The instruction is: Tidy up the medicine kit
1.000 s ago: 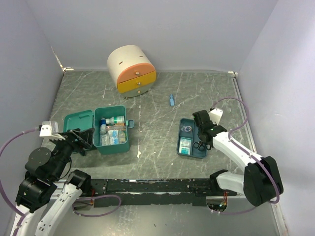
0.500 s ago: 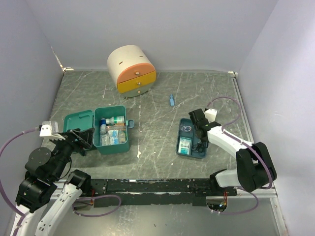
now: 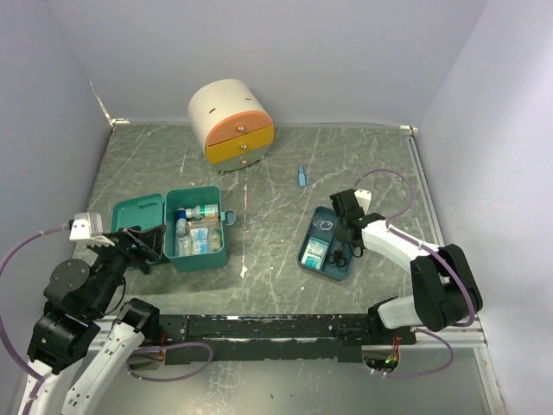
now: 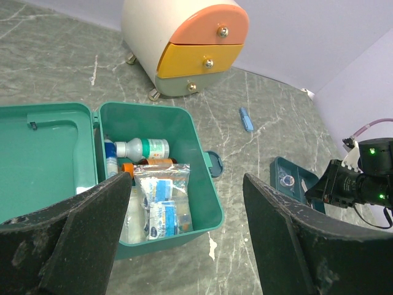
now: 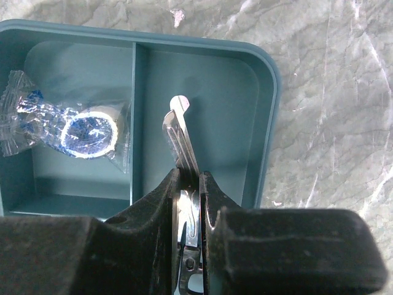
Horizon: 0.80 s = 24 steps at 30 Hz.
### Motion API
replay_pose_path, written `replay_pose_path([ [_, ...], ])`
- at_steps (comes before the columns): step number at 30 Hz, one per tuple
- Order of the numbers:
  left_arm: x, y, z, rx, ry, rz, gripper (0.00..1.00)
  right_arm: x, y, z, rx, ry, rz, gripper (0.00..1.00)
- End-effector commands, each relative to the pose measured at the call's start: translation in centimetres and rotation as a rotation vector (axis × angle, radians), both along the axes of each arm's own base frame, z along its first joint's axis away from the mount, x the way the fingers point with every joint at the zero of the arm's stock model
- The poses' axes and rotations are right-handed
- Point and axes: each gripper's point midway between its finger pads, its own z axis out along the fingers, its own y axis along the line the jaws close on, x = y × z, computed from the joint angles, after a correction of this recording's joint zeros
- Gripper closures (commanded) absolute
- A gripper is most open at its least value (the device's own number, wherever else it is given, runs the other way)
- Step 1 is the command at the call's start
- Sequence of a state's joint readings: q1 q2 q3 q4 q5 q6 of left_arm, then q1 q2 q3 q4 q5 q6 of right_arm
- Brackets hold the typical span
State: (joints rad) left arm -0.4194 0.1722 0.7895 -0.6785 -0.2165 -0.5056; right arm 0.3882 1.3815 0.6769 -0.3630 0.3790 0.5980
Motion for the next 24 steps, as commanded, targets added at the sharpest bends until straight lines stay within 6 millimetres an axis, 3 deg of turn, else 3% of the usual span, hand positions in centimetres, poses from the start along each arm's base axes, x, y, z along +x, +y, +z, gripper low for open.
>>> replay_pose_path([
  [1,0.1,0.2,0.1,-0.002,-0.006,0.011,0.16,1.1,-0.3,1.0,-0.009,-0.047,-0.053,0.95],
  [3,0.1,0.1,0.1,-0.001,-0.004,0.011,0.16,0.9,-0.5,1.0,-0.013,-0.038,-0.067,0.92],
  [7,0.2,0.1,0.0,0.0,-0.002,0.01,0.15,0.8,-0.6,1.6,-0.005,-0.042,-0.1,0.74],
  [11,0.2,0.1,0.0,0.0,-0.002,0.011,0.15,1.0,-0.3,2.7,0.022,-0.072,-0.089,0.66],
  [15,0.2,0.1,0.0,0.001,0.0,0.01,0.15,0.8,0.4,3.3,0.052,-0.072,-0.06,0.64],
  [20,0.3,0.1,0.0,0.003,0.003,0.009,0.15,-0.3,3.6,2.9,0.208,-0.044,0.059,0.64],
  [24,0.3,0.0,-0.1,0.005,0.005,0.009,0.15,-1.2,4.8,2.1,0.287,-0.02,0.068,0.64],
])
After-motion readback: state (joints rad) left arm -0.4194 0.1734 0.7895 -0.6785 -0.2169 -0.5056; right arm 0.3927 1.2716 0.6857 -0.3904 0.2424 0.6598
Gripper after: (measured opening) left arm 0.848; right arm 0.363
